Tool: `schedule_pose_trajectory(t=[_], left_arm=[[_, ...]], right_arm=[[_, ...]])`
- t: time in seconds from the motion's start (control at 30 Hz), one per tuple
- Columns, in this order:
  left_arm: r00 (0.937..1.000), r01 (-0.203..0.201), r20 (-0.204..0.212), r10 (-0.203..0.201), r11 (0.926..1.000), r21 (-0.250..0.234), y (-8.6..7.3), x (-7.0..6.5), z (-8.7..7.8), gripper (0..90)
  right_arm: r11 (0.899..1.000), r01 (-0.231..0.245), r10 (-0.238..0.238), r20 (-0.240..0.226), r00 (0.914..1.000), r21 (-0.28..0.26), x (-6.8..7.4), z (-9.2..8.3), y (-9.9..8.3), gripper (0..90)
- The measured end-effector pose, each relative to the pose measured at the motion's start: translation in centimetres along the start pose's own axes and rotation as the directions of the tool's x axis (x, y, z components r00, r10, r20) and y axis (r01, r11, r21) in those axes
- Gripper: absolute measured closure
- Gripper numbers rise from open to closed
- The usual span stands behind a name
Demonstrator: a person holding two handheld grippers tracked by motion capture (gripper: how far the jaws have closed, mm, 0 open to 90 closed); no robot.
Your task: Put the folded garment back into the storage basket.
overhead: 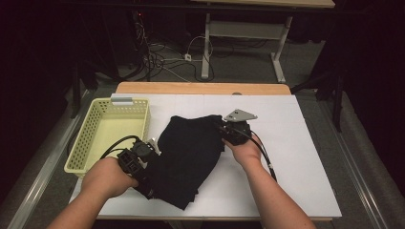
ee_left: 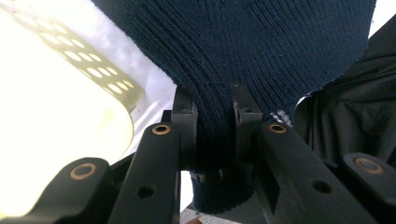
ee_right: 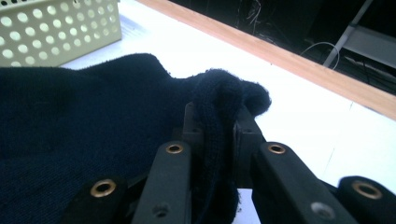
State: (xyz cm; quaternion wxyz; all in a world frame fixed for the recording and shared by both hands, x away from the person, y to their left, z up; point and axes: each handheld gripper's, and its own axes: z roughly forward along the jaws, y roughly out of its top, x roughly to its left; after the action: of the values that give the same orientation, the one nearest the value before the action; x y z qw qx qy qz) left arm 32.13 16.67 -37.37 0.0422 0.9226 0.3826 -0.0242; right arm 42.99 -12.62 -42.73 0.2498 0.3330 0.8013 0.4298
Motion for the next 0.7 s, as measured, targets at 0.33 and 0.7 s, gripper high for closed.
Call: schedule_pose_trajectory(t=[0.33, 0.7], left_arm=[[0.9998, -0.004, 0.019, 0.003, 0.9996, 0.029, 0.5, 0.4, -0.4, 75.0], [0.9997, -0.009, 0.024, 0.007, 0.9983, 0.058, 0.8, 0.8, -1.5, 75.0]], right_arm=[[1.0, 0.005, -0.004, 0.002, 1.0, -0.006, 0.2, -0.2, 0.3, 81.7], [1.0, 0.018, -0.019, -0.023, 0.9996, -0.01, 0.4, -0.6, 1.2, 81.5]])
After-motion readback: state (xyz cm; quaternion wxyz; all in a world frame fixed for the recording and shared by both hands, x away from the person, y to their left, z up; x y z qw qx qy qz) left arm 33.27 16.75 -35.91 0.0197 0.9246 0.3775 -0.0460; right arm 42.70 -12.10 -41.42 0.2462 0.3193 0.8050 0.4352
